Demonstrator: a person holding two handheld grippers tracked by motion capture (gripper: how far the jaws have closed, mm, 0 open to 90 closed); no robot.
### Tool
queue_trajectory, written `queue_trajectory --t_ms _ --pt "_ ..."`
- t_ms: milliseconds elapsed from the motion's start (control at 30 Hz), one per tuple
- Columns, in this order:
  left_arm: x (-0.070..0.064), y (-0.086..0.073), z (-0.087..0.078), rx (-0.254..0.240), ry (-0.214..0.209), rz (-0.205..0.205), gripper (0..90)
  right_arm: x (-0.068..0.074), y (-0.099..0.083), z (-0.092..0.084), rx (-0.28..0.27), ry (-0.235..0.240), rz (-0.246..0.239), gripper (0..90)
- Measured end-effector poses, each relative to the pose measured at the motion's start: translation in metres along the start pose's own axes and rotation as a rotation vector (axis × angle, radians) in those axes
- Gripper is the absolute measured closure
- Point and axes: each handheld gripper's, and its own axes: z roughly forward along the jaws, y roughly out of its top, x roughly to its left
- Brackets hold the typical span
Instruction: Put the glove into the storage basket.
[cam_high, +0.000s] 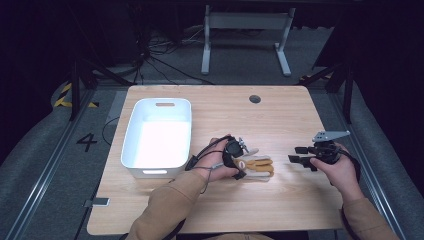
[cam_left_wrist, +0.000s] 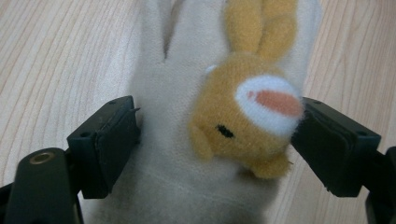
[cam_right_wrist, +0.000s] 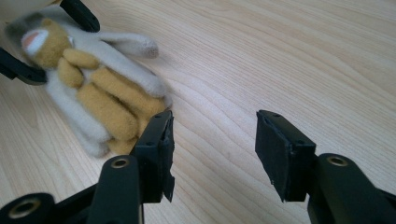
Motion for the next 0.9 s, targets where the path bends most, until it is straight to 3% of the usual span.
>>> queue_trajectory --t_ms 533,600,667,900 --pt "0.006 0.0 0.01 0.002 0.0 0.013 15.2 0.0 -0.001 0.003 0.013 0.005 0.006 46.3" --pt "0.007 -0.001 0.011 0.0 0.005 0.003 13.8 0.001 -0.001 0.003 0.014 0.005 0.006 46.2" --pt "0.008 -0.001 0.015 0.029 0.006 -0.019 10.8 0.001 -0.001 0.003 0.012 0.006 0.005 46.0" --pt "0.008 -0.004 0.018 0.005 0.022 0.0 9.3 0.0 -0.002 0.004 0.015 0.006 0.005 45.2"
